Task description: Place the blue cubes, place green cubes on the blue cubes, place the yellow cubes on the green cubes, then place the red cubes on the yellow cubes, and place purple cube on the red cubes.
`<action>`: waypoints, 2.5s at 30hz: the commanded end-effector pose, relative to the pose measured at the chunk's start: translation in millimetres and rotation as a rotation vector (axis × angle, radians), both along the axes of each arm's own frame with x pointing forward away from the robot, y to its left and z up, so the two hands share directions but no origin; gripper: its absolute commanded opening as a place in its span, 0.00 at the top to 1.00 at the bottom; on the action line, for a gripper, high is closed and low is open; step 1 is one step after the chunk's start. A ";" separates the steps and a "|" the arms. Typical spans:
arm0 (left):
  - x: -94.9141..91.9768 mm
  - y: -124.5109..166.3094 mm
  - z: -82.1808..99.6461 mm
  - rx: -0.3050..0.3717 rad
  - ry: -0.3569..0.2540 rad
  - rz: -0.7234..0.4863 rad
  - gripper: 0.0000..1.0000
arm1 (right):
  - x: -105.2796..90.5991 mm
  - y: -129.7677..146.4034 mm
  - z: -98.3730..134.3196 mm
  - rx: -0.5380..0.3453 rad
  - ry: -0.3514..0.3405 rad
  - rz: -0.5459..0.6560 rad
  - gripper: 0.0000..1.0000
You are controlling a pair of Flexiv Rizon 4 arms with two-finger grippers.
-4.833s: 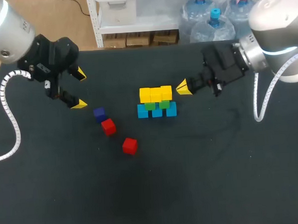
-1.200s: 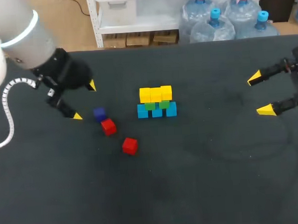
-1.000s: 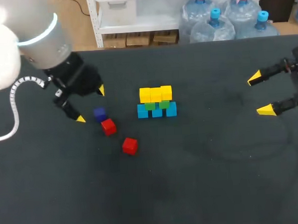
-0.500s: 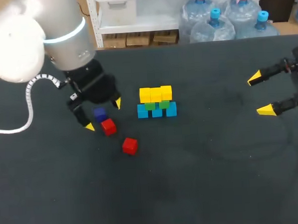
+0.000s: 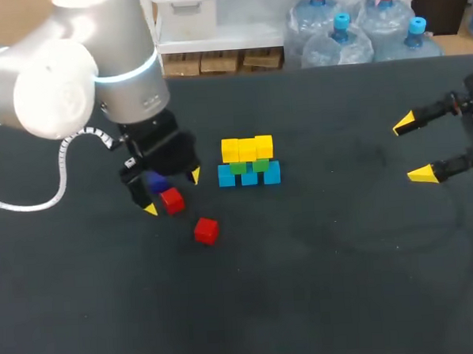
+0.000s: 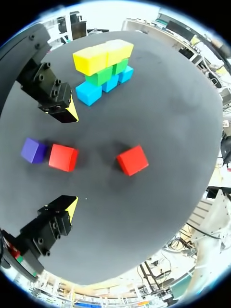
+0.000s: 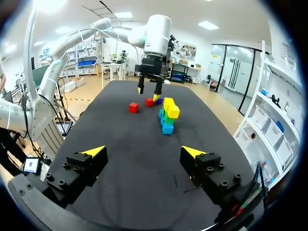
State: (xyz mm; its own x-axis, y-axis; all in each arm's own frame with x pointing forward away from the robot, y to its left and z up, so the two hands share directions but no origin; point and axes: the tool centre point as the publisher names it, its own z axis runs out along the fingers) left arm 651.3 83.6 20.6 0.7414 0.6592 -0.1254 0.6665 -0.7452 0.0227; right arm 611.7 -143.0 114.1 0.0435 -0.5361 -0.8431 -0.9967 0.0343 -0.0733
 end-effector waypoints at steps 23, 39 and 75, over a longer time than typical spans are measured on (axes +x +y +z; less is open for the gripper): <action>5.0 6.7 -14.5 0.076 0.005 -0.075 0.47 | 0.6 0.6 -0.8 0.001 -0.001 0.000 0.00; 9.7 5.8 -18.4 0.076 0.009 -0.085 0.53 | 0.6 0.6 -0.8 0.001 -0.001 0.000 0.00; 28.4 3.7 105.3 -0.142 -0.042 0.474 1.00 | 0.6 0.6 -0.8 0.001 -0.001 0.000 0.00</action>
